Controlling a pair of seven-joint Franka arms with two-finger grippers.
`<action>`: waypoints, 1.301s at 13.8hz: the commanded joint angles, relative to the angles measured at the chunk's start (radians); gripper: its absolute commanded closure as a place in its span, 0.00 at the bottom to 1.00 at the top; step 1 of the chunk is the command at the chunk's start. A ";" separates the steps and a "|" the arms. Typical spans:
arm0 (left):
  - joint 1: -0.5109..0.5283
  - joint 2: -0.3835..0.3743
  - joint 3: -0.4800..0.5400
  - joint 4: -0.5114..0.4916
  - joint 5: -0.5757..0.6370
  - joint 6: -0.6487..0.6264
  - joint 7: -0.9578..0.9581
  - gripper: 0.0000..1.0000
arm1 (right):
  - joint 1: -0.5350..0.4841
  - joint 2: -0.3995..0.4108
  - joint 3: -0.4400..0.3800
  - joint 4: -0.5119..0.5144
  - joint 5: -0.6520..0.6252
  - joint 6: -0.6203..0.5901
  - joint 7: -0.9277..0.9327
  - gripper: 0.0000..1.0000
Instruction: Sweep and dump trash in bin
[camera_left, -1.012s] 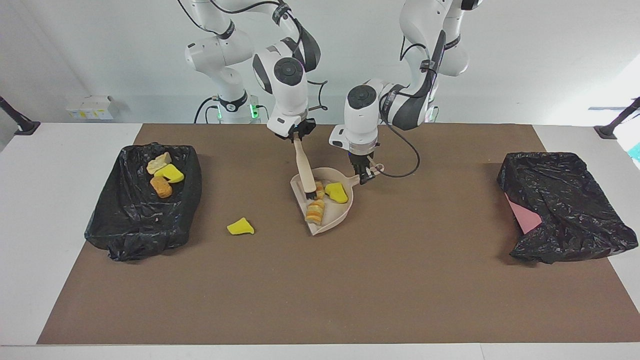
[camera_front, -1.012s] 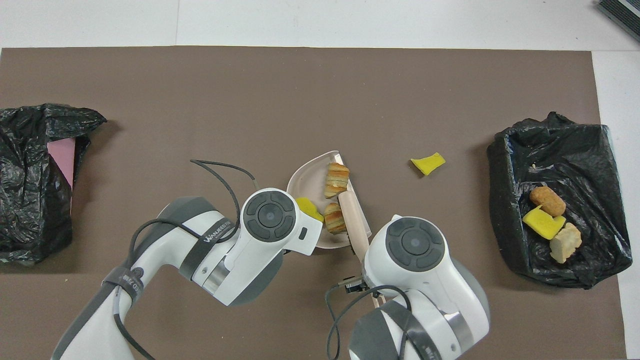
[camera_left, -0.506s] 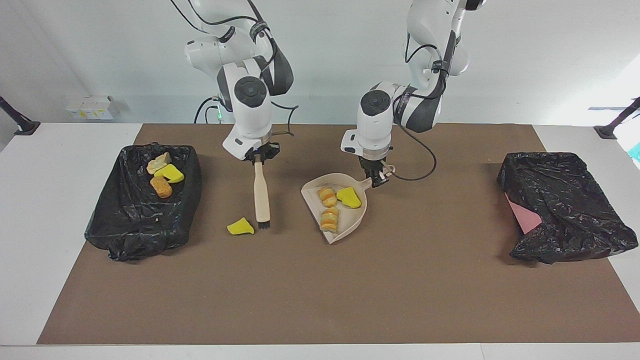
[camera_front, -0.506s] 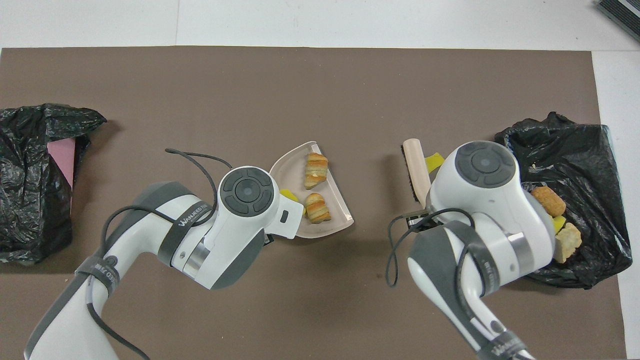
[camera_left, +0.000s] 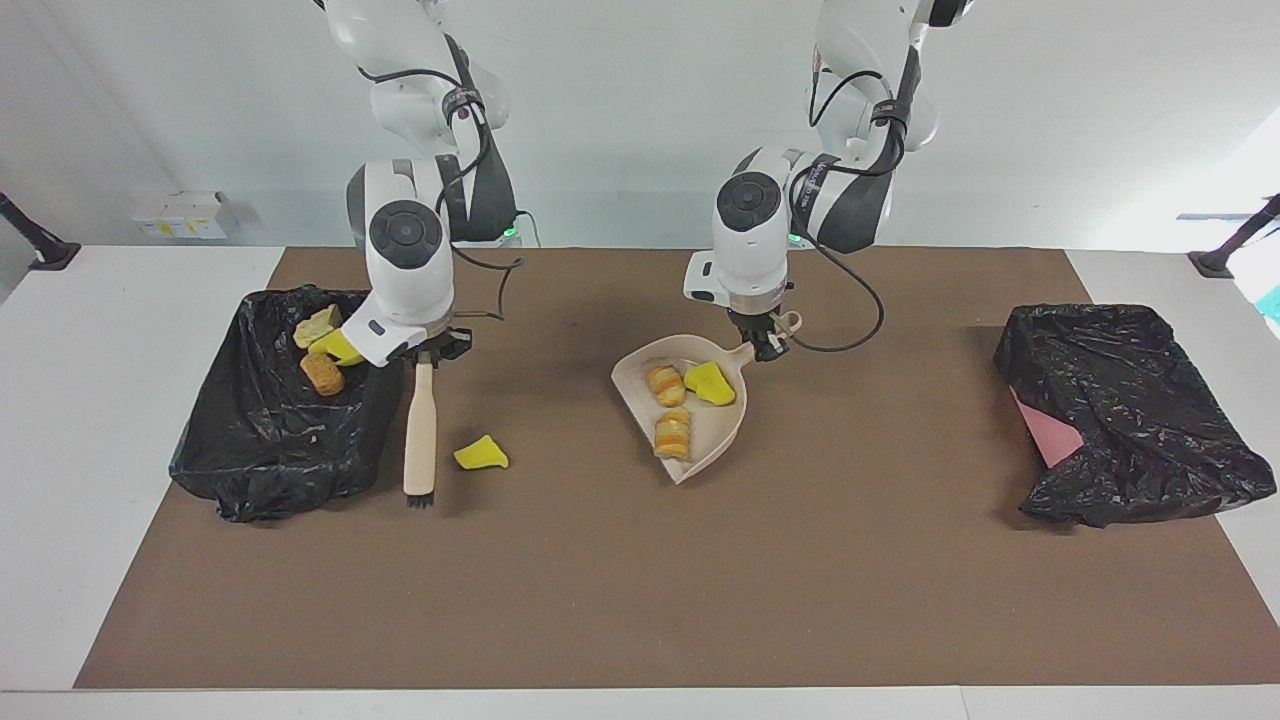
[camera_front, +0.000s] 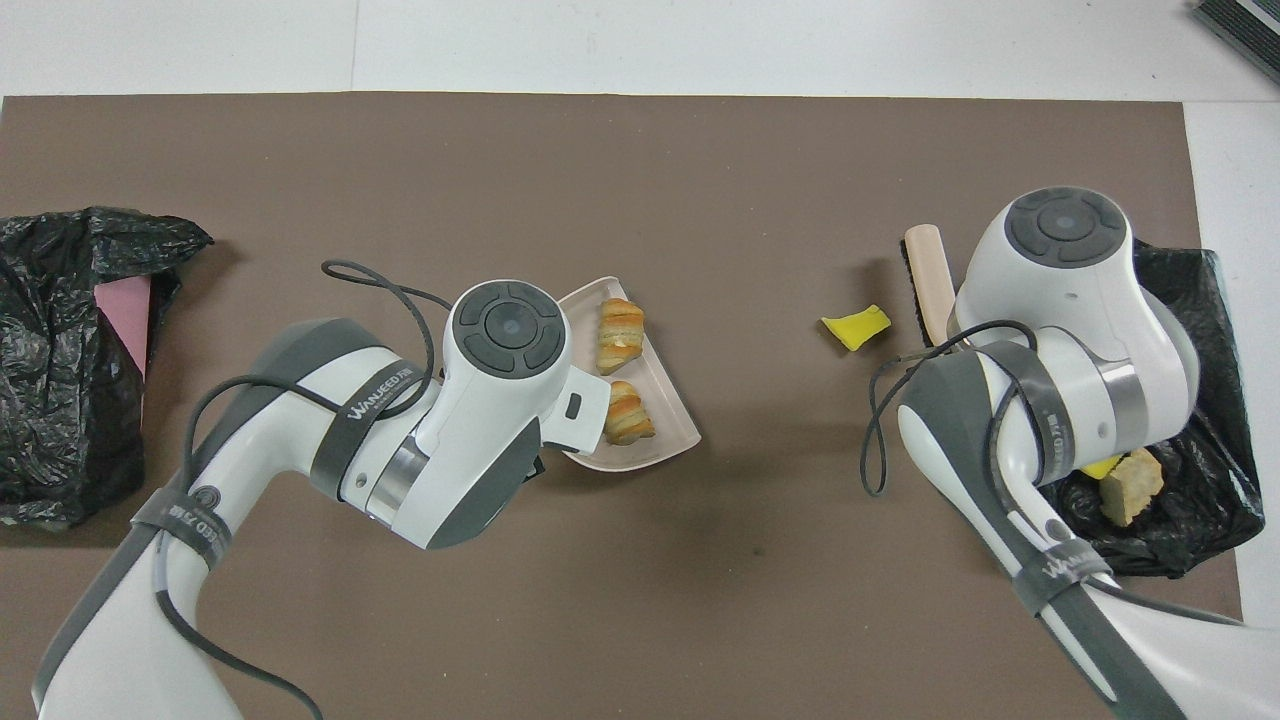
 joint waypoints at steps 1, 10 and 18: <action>0.001 0.030 -0.004 0.034 0.023 -0.022 -0.017 1.00 | -0.012 0.061 0.015 0.004 -0.025 0.004 -0.012 1.00; -0.053 0.045 -0.011 0.011 0.045 0.033 -0.019 1.00 | 0.148 0.033 0.047 -0.073 0.128 0.018 -0.187 1.00; -0.071 0.048 -0.012 -0.052 0.043 0.163 -0.030 1.00 | 0.308 0.003 0.047 -0.062 0.274 0.007 -0.086 1.00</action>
